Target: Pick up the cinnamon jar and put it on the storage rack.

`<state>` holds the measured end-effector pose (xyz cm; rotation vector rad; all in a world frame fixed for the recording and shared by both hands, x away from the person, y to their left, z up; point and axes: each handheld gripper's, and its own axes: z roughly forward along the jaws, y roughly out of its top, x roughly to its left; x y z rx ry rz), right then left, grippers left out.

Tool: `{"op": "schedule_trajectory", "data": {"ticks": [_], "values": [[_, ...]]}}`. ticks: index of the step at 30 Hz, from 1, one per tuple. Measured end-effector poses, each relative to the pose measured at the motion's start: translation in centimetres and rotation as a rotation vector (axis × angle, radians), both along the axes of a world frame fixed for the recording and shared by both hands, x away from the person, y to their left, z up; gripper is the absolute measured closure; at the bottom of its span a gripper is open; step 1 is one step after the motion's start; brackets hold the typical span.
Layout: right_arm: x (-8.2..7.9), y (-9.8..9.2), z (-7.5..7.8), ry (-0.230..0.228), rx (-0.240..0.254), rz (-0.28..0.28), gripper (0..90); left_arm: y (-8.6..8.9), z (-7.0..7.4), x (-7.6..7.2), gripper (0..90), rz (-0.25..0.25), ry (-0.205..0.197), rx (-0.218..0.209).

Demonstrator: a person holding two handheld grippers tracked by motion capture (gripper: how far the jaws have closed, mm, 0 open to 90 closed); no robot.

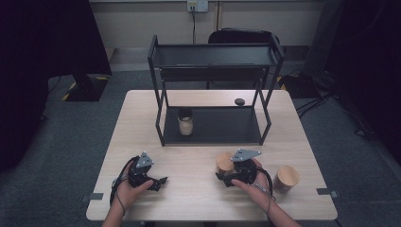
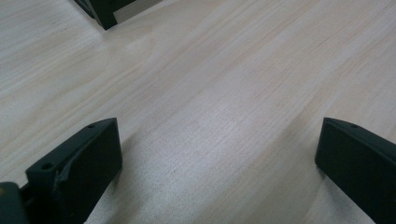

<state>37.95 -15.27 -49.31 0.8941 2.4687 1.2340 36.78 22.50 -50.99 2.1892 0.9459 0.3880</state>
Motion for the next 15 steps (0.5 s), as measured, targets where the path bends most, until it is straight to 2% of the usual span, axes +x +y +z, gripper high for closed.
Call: {"op": "schedule_trajectory", "data": {"ticks": [5, 15], "values": [[0.17, -0.02, -0.05, -0.010, 0.014, 0.003, 19.4, 0.00, 0.00, 0.00, 0.1, 0.000, 0.000, 0.000], [0.22, 0.29, 0.03, -0.038, 0.000, 0.019, 24.4, 0.01, 0.00, 0.00, 0.1, -0.001, 0.000, 0.000]]}}
